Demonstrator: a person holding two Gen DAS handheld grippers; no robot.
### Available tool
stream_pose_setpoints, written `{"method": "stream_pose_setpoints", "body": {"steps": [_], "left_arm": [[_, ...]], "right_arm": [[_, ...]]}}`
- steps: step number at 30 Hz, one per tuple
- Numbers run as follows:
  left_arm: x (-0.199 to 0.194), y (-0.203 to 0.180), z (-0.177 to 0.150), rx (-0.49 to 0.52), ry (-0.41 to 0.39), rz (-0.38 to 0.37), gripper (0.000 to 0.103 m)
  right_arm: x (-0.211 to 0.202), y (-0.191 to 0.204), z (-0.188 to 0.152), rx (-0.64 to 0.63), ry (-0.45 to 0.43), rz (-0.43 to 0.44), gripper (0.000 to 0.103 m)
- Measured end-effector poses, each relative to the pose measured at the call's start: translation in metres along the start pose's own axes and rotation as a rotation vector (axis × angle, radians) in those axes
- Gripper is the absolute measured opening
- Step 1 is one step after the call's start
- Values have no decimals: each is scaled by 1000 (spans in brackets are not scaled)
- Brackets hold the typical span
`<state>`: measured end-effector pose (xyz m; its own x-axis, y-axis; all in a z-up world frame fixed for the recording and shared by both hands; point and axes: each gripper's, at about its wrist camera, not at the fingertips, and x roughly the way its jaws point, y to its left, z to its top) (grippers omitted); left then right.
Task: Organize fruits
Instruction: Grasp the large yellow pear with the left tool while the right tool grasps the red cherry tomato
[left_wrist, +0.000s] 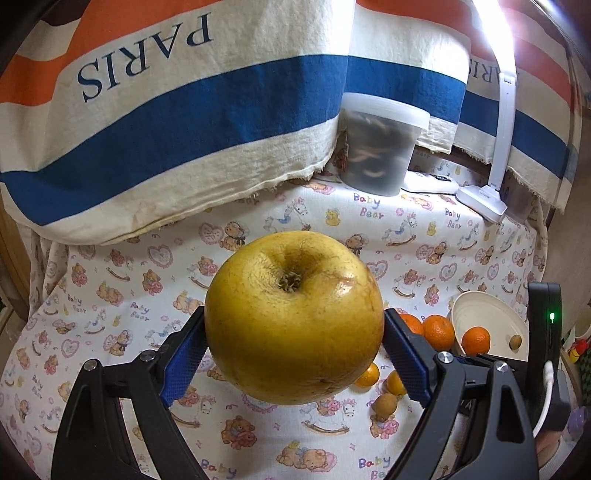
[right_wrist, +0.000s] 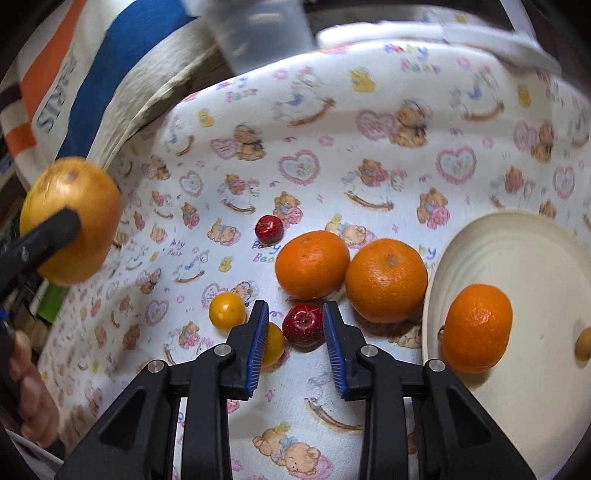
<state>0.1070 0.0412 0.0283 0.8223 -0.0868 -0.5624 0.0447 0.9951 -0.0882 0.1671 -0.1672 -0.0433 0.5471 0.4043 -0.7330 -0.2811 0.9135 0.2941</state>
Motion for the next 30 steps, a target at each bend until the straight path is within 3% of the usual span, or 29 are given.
{"method": "stream_pose_setpoints", "body": {"steps": [3, 10, 24, 27, 30], "left_arm": [[2, 2, -1, -8, 7, 1, 89], [6, 2, -3, 1, 4, 31, 89], [7, 5, -3, 6, -4, 51, 89], [6, 7, -3, 0, -8, 62, 89], [6, 7, -2, -1, -13, 64, 89]], "right_arm": [[1, -4, 1, 14, 10, 8, 24], [2, 13, -3, -119, -15, -98, 24], [3, 11, -1, -138, -5, -88, 26], [9, 14, -4, -140, 82, -86, 29], [8, 24, -7, -193, 32, -161, 29]]}}
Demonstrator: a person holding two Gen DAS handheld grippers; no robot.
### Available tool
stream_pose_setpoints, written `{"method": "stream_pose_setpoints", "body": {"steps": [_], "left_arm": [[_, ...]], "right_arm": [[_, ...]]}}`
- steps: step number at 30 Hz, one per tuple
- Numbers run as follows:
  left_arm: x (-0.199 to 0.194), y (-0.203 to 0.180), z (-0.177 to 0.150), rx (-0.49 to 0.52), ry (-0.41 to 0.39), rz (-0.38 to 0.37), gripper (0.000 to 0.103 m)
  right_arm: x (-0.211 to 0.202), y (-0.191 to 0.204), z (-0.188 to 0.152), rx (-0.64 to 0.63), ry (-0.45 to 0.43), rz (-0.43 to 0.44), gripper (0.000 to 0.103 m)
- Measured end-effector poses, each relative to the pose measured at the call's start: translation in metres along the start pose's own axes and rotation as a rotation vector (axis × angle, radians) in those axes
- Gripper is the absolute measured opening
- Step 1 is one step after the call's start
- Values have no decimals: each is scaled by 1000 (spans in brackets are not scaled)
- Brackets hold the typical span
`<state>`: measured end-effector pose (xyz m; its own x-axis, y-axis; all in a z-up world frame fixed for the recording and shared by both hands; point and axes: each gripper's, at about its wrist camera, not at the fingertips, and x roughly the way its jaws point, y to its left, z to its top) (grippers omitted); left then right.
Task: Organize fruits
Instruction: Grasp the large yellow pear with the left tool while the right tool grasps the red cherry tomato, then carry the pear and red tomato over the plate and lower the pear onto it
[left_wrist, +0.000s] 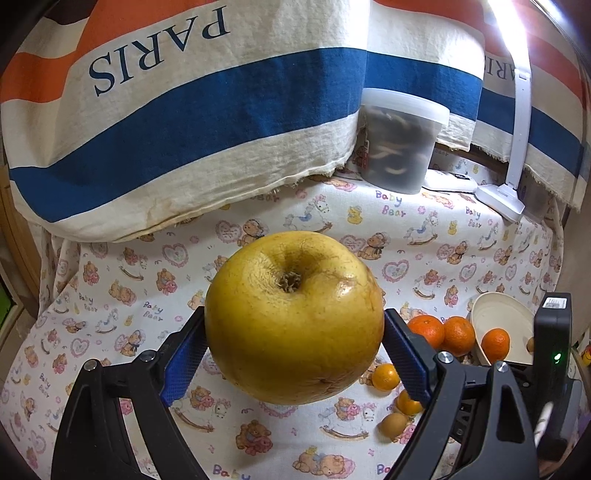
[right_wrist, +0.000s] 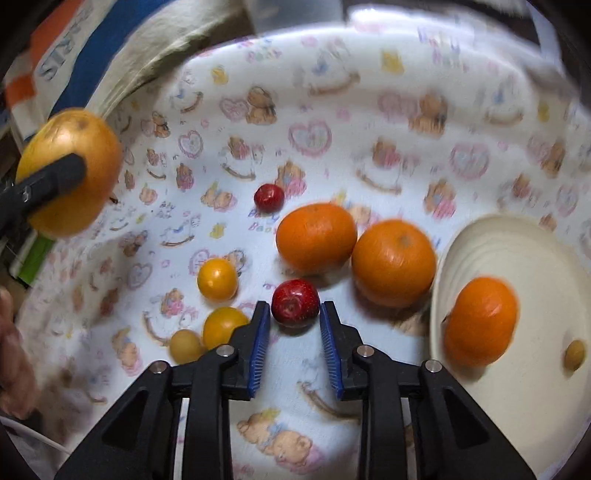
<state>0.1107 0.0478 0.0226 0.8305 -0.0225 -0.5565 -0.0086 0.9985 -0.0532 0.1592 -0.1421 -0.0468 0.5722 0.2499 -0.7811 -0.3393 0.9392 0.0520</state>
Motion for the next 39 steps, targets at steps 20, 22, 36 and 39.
{"method": "stream_pose_setpoints", "body": {"steps": [20, 22, 36, 39], "left_arm": [[-8, -7, 1, 31, -19, -21, 89], [-10, -8, 1, 34, -25, -26, 89], [-57, -43, 3, 114, -118, -128, 89], [-64, -61, 4, 120, -116, -189, 89]], "right_arm": [[-25, -2, 7, -13, -136, -22, 29], [-43, -2, 8, -18, -194, -12, 29], [-174, -73, -9, 69, -453, -113, 29], [-183, -106, -20, 110, -466, -163, 29]]}}
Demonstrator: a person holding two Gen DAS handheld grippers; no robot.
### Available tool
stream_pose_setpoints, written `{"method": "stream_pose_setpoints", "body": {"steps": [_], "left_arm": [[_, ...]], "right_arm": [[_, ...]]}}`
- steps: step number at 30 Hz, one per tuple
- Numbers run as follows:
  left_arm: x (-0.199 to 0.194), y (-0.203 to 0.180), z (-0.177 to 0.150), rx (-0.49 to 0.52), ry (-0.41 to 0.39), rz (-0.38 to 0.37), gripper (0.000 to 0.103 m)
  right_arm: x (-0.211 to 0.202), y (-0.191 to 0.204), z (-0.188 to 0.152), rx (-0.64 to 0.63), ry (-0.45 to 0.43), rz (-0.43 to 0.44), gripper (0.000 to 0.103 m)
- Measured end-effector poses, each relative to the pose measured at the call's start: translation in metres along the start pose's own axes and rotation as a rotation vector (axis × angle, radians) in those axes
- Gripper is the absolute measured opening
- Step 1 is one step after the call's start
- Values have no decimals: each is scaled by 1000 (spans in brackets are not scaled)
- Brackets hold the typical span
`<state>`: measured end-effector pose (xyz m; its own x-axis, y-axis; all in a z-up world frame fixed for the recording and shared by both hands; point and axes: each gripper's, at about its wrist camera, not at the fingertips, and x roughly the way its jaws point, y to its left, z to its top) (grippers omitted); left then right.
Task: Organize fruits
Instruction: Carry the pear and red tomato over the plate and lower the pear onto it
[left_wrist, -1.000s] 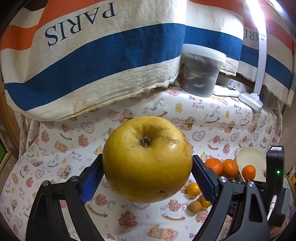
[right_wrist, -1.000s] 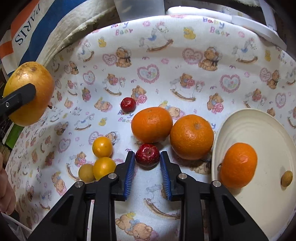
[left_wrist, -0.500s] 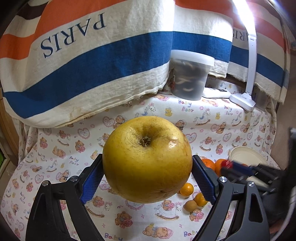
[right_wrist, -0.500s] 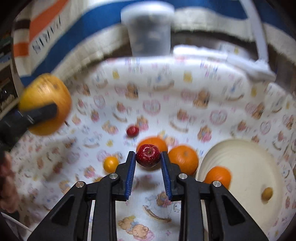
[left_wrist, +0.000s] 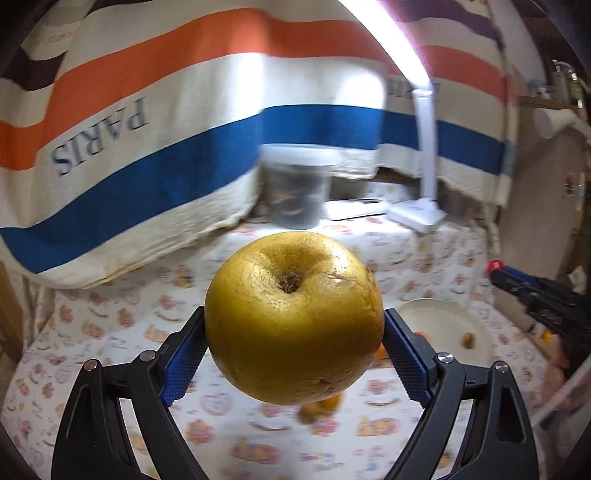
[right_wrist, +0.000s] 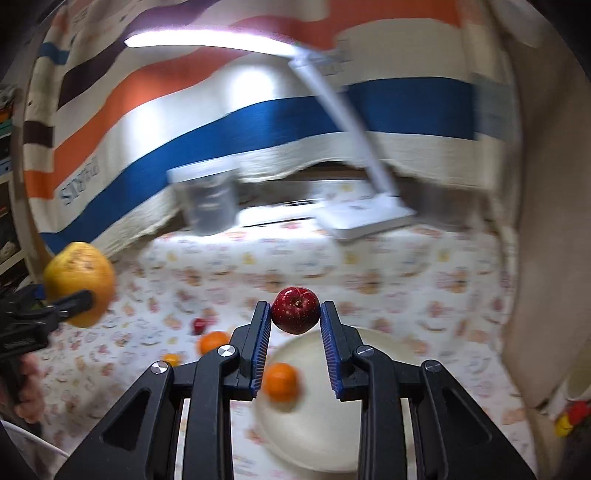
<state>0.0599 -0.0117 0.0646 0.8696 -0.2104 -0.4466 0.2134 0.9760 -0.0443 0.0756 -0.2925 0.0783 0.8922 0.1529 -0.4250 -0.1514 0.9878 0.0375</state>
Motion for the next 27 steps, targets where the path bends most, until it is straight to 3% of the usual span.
{"method": "stream_pose_setpoints", "body": {"steps": [5, 10, 14, 23, 27], "left_arm": [[4, -48, 5, 71, 28, -68, 89], [14, -97, 10, 103, 48, -97, 89], [35, -125, 19, 71, 86, -171, 89], [124, -175, 18, 94, 240, -172, 89], [149, -183, 10, 106, 294, -162, 89]], "right_arm": [[6, -45, -6, 100, 11, -38, 29], [17, -56, -14, 69, 64, -60, 29], [25, -70, -19, 106, 102, -72, 29], [44, -102, -28, 194, 177, -74, 29], [58, -98, -34, 156, 222, -81, 29]]}}
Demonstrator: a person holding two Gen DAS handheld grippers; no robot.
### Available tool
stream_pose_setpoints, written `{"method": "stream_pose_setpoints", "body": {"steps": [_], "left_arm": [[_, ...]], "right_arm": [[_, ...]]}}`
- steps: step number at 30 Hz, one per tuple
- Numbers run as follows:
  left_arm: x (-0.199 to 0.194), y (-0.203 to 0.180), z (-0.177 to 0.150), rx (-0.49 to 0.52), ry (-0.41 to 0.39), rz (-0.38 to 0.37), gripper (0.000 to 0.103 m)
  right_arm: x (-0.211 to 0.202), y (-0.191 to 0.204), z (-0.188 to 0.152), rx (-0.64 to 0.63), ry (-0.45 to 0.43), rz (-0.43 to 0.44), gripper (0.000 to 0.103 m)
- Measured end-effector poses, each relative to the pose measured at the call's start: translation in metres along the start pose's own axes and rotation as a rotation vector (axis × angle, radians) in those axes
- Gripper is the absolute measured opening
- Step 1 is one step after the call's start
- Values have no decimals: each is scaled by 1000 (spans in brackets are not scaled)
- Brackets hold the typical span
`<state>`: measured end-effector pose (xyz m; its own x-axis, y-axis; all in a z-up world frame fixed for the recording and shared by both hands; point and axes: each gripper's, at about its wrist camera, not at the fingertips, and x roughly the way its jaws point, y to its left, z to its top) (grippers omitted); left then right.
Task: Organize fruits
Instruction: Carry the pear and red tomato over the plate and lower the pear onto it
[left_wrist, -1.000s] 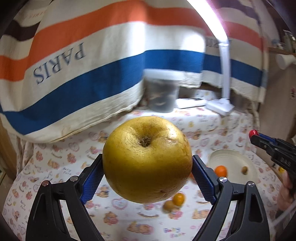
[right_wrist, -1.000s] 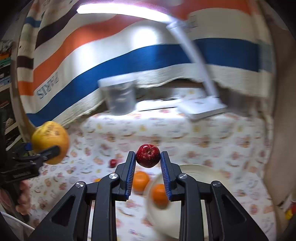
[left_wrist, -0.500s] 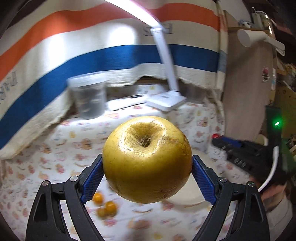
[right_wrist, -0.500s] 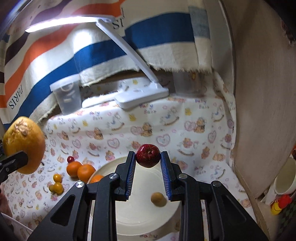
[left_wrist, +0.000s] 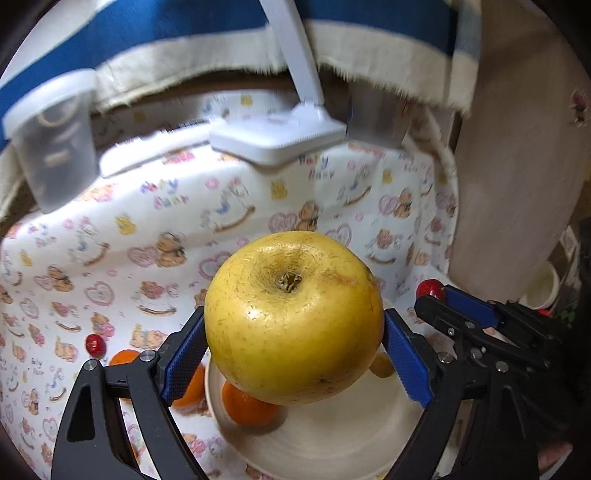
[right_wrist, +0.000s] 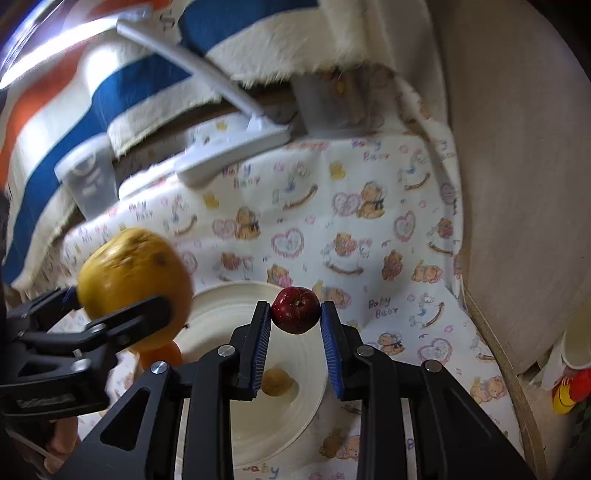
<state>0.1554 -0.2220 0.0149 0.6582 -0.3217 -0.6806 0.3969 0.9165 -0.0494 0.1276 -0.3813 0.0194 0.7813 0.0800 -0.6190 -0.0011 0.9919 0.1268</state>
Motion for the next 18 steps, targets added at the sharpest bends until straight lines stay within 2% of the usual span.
{"method": "stream_pose_setpoints", "body": {"steps": [6, 13, 18], "left_arm": [[29, 9, 5, -30, 76, -26, 89], [48, 17, 1, -48, 118, -13, 89], [53, 21, -4, -52, 114, -10, 89]], "right_arm": [[18, -4, -5, 7, 69, -1, 29], [30, -4, -9, 6, 123, -12, 29], [34, 0, -10, -6, 154, -3, 29]]}}
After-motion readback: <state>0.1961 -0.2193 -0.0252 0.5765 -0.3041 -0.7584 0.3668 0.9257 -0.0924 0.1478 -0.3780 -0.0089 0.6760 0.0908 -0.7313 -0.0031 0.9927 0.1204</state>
